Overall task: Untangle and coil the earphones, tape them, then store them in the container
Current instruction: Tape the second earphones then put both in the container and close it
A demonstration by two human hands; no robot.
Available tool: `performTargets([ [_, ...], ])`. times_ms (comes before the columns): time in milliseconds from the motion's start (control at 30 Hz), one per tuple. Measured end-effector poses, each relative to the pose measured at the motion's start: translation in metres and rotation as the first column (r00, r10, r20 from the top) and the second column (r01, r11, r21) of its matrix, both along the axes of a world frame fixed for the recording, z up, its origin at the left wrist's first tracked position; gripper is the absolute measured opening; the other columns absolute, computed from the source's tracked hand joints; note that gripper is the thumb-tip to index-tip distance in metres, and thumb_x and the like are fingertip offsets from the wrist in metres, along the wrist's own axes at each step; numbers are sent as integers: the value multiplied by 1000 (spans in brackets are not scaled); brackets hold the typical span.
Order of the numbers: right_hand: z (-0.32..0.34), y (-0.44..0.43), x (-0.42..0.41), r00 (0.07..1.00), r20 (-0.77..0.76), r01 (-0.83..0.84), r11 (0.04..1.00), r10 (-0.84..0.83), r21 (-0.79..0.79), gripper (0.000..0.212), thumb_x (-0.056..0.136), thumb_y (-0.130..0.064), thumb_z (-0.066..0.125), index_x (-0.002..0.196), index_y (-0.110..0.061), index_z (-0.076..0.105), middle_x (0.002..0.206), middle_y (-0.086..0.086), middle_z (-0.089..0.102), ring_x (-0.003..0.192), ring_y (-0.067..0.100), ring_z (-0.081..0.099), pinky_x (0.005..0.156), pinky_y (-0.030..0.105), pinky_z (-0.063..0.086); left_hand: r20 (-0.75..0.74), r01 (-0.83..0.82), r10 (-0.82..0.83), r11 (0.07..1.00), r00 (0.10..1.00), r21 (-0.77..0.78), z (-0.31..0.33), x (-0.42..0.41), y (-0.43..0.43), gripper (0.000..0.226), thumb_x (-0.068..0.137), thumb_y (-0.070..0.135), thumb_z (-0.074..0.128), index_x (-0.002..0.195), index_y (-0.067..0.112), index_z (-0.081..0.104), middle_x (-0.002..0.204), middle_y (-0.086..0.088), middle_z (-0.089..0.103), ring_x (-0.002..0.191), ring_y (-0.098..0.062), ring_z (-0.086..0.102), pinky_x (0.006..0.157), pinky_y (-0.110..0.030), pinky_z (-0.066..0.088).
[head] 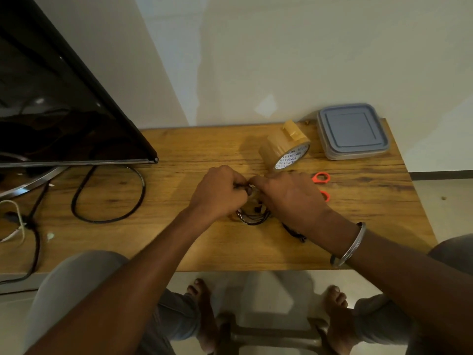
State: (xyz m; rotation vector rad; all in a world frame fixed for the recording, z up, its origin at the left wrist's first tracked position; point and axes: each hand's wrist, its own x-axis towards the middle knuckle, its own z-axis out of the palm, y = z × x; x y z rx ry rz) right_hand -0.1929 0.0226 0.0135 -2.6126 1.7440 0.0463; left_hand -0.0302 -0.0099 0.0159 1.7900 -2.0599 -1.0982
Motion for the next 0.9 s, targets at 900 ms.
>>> performTargets([
  [900, -11, -12, -21, 945, 283, 114, 978, -161, 177, 24, 100, -33, 53, 97, -16, 69, 91, 12, 68, 86, 33, 65, 65, 34, 42, 69, 162, -152, 970, 986, -181, -37, 8, -3, 14, 93, 19, 66, 94, 21, 80, 88, 0, 76, 80, -17, 67, 74, -41, 56],
])
